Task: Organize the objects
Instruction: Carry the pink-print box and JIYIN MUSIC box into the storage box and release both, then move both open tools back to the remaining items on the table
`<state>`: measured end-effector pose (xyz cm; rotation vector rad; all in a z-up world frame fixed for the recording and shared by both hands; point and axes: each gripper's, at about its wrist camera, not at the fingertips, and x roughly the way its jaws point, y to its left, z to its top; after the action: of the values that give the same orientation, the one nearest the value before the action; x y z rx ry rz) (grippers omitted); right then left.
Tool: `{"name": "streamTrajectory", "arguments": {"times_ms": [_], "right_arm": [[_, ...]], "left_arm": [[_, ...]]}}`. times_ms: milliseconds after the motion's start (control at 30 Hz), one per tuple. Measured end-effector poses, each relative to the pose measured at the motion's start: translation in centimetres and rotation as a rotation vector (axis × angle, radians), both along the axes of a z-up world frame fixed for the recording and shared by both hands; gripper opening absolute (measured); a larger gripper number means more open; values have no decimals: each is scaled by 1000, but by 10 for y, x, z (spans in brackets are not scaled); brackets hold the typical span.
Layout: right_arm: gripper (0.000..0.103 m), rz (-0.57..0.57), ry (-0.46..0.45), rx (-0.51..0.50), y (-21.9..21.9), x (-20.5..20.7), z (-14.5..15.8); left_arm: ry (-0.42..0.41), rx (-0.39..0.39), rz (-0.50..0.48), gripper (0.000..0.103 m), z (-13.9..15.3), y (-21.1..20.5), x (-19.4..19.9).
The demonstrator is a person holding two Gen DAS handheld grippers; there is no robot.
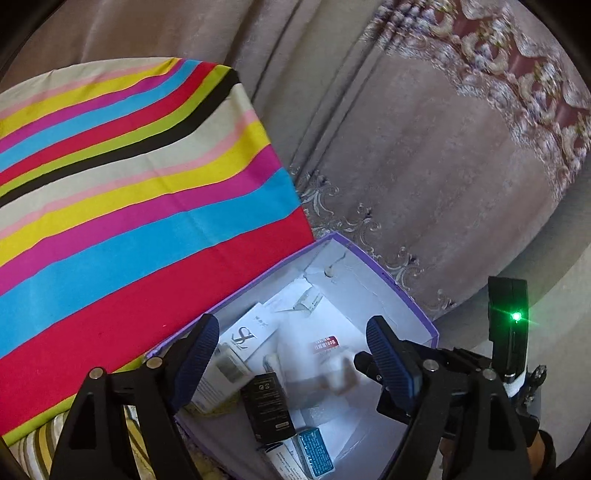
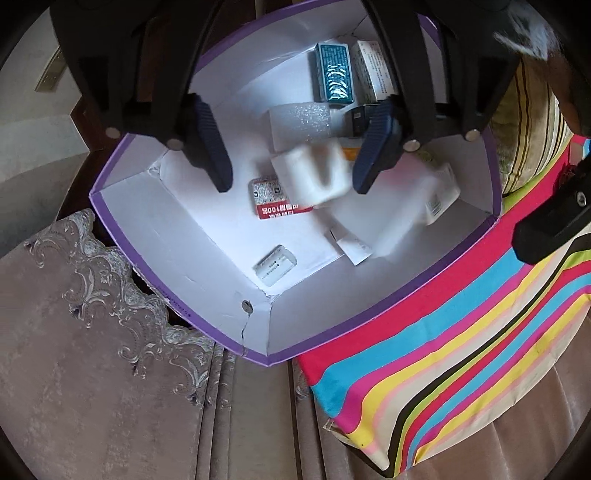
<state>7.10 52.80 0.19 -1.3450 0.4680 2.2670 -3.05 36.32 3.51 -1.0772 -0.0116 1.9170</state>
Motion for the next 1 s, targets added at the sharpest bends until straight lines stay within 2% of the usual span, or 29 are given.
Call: {"name": "streamTrajectory", "arguments": {"times_ms": [533, 767, 1000], "right_arm": [[74, 63, 16, 15, -32, -14, 24], [76, 151, 24, 27, -77, -29, 39], [77, 272, 13, 33, -130, -51, 45]], "left_arm": [[-17, 14, 126, 83, 5, -58, -7], [-31, 19, 228, 83, 8, -113, -9], [-28, 34, 371, 83, 15, -185, -3]]}}
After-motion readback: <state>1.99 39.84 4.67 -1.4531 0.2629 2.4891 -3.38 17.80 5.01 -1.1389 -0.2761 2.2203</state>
